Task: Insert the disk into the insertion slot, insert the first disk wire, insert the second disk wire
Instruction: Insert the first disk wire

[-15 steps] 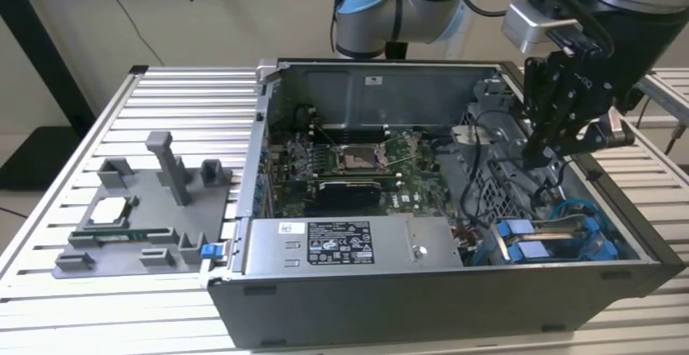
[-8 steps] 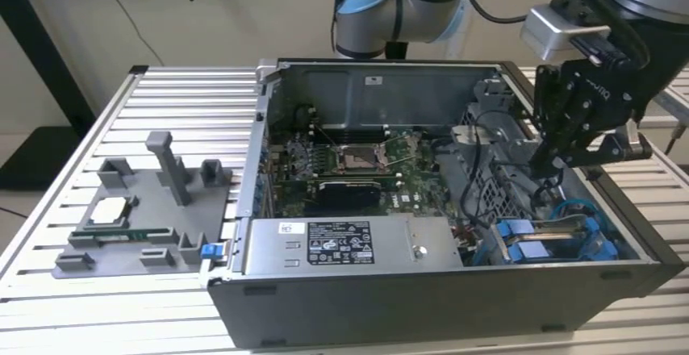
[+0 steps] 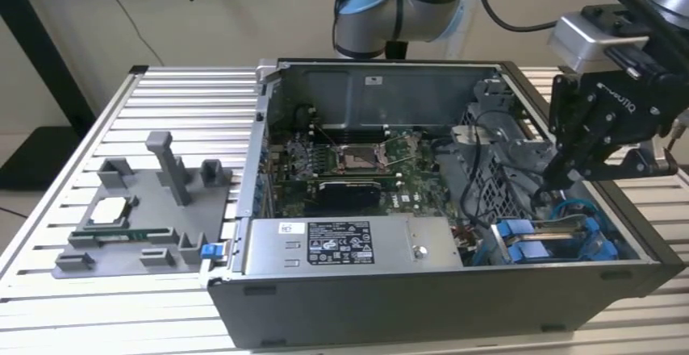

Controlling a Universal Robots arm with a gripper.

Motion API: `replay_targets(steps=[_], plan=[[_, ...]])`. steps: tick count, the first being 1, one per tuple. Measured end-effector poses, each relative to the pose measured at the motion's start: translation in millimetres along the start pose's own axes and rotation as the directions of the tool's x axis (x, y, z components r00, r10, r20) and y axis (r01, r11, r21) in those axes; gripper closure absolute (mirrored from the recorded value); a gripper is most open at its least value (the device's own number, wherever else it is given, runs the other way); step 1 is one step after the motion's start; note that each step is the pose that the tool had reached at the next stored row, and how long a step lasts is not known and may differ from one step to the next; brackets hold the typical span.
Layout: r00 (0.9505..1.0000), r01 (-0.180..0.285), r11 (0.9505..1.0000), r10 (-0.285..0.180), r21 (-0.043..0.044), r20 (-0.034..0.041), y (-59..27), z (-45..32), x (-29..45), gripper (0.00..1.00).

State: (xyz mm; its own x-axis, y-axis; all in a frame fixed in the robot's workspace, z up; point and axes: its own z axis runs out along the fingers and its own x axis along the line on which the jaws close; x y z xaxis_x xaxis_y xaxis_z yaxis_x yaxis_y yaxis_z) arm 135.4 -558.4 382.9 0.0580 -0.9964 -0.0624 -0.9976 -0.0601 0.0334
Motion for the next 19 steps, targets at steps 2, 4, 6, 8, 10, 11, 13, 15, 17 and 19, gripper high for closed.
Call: replay_targets(steps=[2,4,6,8,10,11,13,15,17,19], plan=[[1.0000,0.000,1.0000,0.000,-0.0073,0.0005,-3.5,0.4,4.3,1.00],[1.0000,-0.001,0.9999,0.001,-0.0128,0.0007,-6.6,1.0,8.6,1.00],[1.0000,-0.001,0.9999,0.001,-0.0166,0.0016,-9.6,1.9,13.5,1.00],[1.0000,-0.001,0.9999,0.001,-0.0169,0.0021,-10.5,2.5,14.9,1.00],[1.0000,-0.001,0.9998,0.001,-0.0173,0.0020,-10.6,2.6,15.1,1.00],[1.0000,-0.001,0.9998,0.001,-0.0178,0.0021,-10.7,2.7,15.2,1.00],[1.0000,-0.007,0.9997,0.007,-0.0231,0.0026,-11.3,3.7,15.4,1.00],[0.9997,-0.026,0.9994,0.026,-0.0241,0.0028,-11.3,5.5,15.6,1.00],[0.9989,-0.047,0.9986,0.047,-0.0264,0.0034,-11.3,7.4,15.7,1.00],[0.9979,-0.065,0.9974,0.065,-0.0307,0.0035,-11.5,8.8,15.8,1.00]])
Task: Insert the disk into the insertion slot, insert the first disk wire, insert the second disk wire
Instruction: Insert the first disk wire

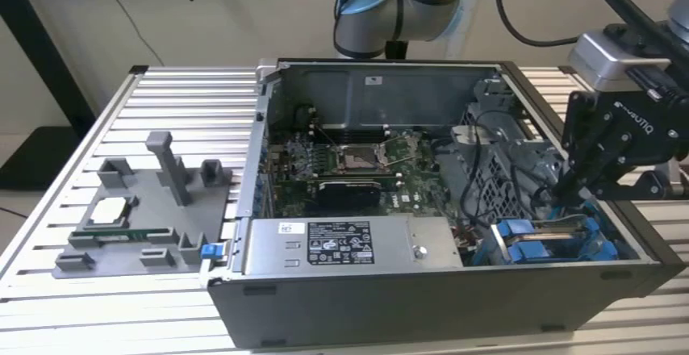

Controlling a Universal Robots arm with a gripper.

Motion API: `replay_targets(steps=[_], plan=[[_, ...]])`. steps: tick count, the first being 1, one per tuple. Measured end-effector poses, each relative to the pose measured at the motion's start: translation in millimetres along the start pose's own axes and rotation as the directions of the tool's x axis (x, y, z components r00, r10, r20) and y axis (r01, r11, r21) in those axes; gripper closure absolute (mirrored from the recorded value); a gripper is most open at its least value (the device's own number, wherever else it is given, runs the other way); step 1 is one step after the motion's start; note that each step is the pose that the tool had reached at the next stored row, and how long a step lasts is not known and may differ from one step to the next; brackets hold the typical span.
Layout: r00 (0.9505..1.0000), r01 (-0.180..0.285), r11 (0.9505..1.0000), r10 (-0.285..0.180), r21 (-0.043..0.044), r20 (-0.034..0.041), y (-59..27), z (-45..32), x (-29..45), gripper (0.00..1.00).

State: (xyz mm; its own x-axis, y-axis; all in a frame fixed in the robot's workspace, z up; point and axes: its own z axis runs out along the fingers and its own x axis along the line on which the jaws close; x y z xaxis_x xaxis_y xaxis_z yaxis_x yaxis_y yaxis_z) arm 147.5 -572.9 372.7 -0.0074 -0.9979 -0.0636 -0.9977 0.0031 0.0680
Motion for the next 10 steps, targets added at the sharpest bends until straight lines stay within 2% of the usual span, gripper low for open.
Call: replay_targets(steps=[7,10], plan=[[0.9999,-0.014,0.9994,0.014,-0.0329,-0.0029,-6.0,3.5,0.2,1.00],[0.9999,-0.015,0.9990,0.015,-0.0429,-0.0036,-12.0,5.3,0.3,1.00]])
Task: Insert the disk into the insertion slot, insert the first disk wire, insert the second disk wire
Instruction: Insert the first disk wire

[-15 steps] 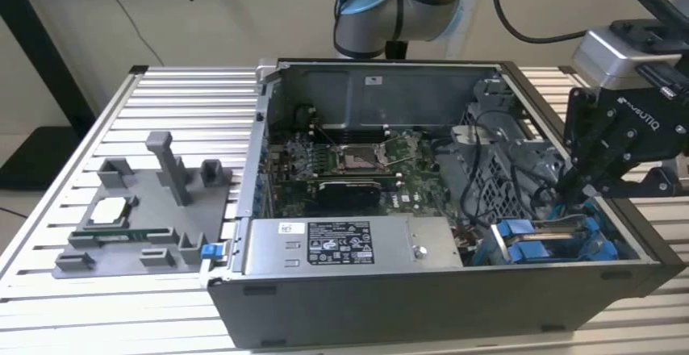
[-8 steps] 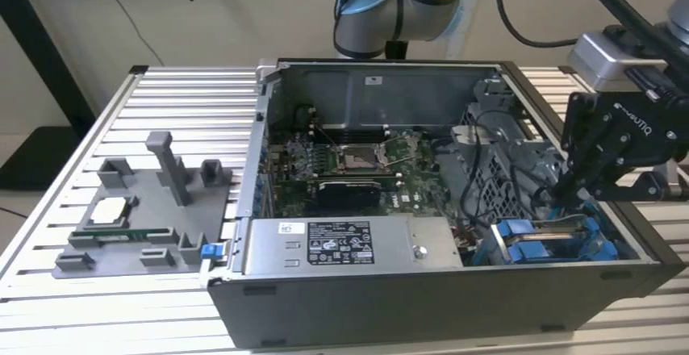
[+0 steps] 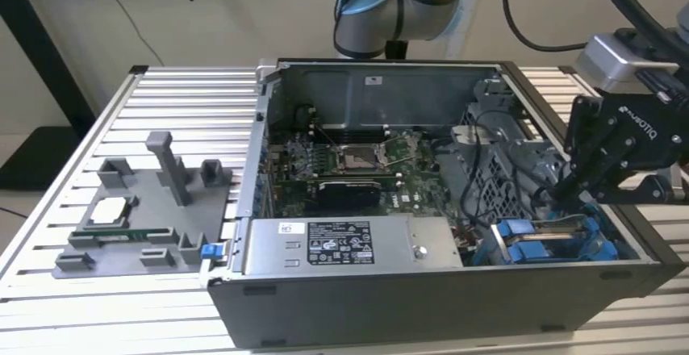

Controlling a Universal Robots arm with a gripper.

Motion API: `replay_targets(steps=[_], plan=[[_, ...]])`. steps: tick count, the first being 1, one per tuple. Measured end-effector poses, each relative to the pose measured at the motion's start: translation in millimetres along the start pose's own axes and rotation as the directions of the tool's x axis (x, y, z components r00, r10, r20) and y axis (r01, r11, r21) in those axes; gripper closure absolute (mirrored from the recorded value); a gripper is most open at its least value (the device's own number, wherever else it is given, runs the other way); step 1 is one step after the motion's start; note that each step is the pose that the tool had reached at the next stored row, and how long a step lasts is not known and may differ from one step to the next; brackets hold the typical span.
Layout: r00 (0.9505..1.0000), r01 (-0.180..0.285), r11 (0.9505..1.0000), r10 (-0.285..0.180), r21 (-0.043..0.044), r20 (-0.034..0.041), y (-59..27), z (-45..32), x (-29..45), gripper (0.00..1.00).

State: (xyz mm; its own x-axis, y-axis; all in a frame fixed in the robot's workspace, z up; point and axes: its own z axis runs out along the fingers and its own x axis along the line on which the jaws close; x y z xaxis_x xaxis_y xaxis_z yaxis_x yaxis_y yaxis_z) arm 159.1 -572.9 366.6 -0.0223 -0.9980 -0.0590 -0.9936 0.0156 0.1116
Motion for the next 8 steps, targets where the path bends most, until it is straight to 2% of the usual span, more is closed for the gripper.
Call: replay_targets(steps=[5,8], plan=[[1.0000,-0.003,1.0000,0.003,-0.0078,0.0003,-10.2,3.9,0.1,1.00],[0.9999,-0.013,0.9999,0.013,-0.0105,0.0013,-12.4,7.3,0.3,1.00]])
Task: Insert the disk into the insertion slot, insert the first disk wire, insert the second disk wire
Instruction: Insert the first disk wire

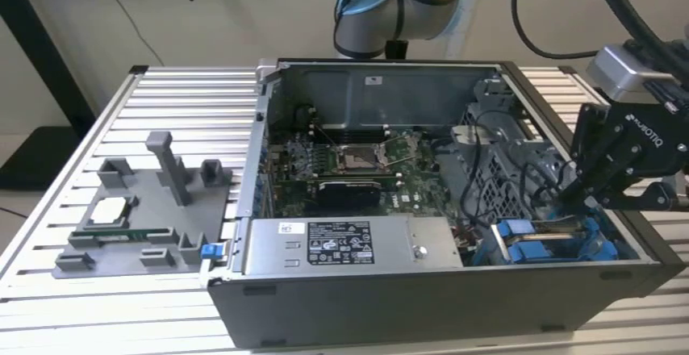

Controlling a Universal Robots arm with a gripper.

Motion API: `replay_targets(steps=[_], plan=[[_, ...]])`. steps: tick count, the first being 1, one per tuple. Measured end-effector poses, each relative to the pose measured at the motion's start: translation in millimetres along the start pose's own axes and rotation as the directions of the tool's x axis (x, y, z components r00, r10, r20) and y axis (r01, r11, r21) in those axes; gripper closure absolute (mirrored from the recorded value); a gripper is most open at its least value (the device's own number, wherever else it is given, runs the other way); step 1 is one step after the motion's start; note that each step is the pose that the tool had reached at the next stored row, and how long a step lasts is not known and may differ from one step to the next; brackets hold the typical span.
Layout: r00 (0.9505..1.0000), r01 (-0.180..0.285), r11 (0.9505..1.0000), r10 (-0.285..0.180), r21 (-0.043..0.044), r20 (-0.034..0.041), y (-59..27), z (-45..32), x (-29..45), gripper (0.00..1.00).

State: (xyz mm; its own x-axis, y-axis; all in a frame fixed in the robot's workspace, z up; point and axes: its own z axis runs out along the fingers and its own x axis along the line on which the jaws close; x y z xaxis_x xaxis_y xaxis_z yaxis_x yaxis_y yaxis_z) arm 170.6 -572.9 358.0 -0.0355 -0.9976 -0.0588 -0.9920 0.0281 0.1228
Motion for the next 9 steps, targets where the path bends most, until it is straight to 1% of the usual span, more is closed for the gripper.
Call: replay_targets(steps=[6,7,9], plan=[[0.9999,-0.012,0.9998,0.012,-0.0132,0.0008,-6.1,6.9,0.3,1.00],[0.9999,-0.013,0.9998,0.013,-0.0173,0.0006,-8.8,7.5,0.3,1.00],[0.9999,-0.014,0.9994,0.014,-0.0303,0.0002,-15.9,8.1,0.1,1.00]])
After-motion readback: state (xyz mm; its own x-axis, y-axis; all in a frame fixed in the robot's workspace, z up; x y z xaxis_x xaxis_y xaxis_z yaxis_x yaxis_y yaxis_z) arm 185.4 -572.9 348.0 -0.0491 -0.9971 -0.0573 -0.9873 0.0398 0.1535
